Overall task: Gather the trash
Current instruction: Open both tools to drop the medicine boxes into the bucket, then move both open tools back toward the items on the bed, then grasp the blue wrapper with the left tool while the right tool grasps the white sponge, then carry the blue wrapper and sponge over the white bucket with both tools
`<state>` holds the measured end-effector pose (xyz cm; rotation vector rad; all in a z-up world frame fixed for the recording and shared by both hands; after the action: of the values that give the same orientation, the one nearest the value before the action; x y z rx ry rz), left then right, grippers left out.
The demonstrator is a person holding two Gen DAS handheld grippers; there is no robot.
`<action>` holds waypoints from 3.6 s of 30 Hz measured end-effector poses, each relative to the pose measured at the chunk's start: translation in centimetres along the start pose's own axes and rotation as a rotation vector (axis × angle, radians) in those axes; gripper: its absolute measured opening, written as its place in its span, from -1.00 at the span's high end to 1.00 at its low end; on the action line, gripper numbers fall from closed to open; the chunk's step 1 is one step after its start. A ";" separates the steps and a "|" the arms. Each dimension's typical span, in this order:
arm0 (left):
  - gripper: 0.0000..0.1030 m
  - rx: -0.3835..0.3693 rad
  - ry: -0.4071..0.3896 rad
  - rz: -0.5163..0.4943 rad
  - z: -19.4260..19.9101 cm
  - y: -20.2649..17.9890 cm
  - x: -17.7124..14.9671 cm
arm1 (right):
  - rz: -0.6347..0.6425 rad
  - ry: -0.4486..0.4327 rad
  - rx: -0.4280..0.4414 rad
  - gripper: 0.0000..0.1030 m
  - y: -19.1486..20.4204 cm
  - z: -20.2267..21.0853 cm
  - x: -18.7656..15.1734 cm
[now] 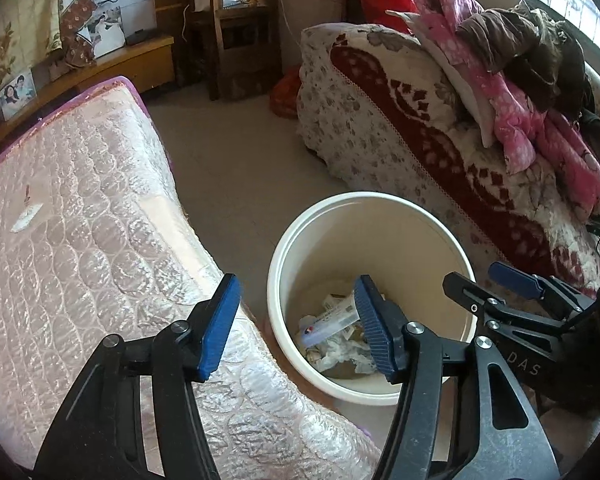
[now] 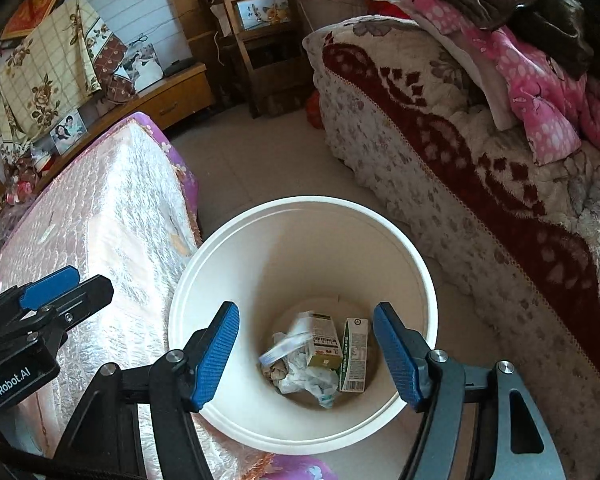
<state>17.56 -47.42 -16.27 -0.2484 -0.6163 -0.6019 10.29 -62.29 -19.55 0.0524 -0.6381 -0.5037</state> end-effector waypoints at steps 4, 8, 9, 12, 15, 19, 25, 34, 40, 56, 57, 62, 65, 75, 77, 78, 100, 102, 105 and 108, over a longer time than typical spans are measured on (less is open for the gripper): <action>-0.13 0.001 -0.014 0.018 1.2 1.2 -0.1 | -0.005 -0.014 0.006 -0.31 0.4 0.6 0.4; -0.13 0.024 -0.037 0.045 2.8 3.5 -0.6 | 0.006 -0.018 0.016 -0.34 1.7 1.0 0.4; -0.13 0.033 -0.041 0.051 3.2 4.1 -0.7 | 0.016 -0.020 0.020 -0.35 2.4 1.1 0.4; -0.13 0.064 -0.054 0.074 4.3 6.1 -1.2 | 0.034 -0.029 0.027 -0.35 4.0 1.5 0.4; -0.13 0.088 -0.071 0.104 5.5 8.0 -1.6 | 0.049 -0.036 0.039 -0.35 5.4 1.8 0.6; -0.13 0.109 -0.091 0.134 6.7 9.9 -2.3 | 0.068 -0.044 0.049 -0.36 7.0 2.3 0.7; -0.13 0.139 -0.104 0.176 8.9 12.7 -4.2 | 0.109 -0.051 0.062 -0.36 9.7 3.4 0.4; -0.13 0.228 -0.093 0.282 14.1 21.3 -9.5 | 0.236 -0.032 0.178 -0.44 18.5 4.8 -1.3; -0.13 0.359 -0.085 0.370 19.1 30.4 -14.2 | 0.336 0.018 0.290 -0.44 26.5 4.7 -4.4; -0.14 0.388 0.068 0.594 15.0 45.5 -20.6 | 0.594 0.162 0.515 -0.45 44.7 4.3 -13.2; -0.14 0.387 0.071 0.586 14.7 45.6 -20.6 | 0.605 0.171 0.527 -0.45 45.5 4.3 -13.8; 0.17 0.363 0.038 0.582 15.4 45.7 -20.7 | 0.647 0.247 0.597 -0.45 49.7 3.4 -17.2; 0.25 0.378 0.023 0.576 16.8 45.7 -21.2 | 0.690 0.262 0.602 -0.45 51.8 2.5 -19.0; 0.27 0.389 -0.055 0.561 21.6 43.2 -22.1 | 0.773 0.202 0.534 0.29 52.6 2.3 -20.7; 0.27 0.385 -0.077 0.552 22.3 42.3 -21.8 | 0.784 0.169 0.527 0.29 51.4 3.4 -20.1; 0.27 0.381 -0.088 0.547 22.7 41.8 -21.6 | 0.787 0.158 0.524 0.29 50.8 3.8 -19.5; 0.27 0.257 -0.179 0.334 22.0 25.6 -12.8 | 0.591 -0.010 0.408 0.29 36.0 8.7 -10.8; 0.27 0.239 -0.176 0.322 21.6 24.6 -12.3 | 0.571 -0.017 0.402 0.29 34.8 8.8 -10.3; 0.27 0.207 -0.174 0.301 21.0 22.8 -11.4 | 0.540 -0.030 0.391 0.29 33.1 9.1 -9.3; 0.27 0.189 -0.171 0.282 20.3 21.2 -10.5 | 0.505 -0.040 0.378 0.29 30.8 9.3 -8.1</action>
<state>13.88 -17.76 -7.46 -0.2053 -0.7824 -0.2496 12.62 -30.49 -10.43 0.2318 -0.7494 0.1072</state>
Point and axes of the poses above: each gripper's, at about its wrist camera, not at the fingertips, and z roughly against the way its jaws point, y to its left, x to its top, the point moved 9 cm from there along -z, roughly the way its jaws point, and after that the axes turned 4 degrees about -z, right-handed, at the moved point
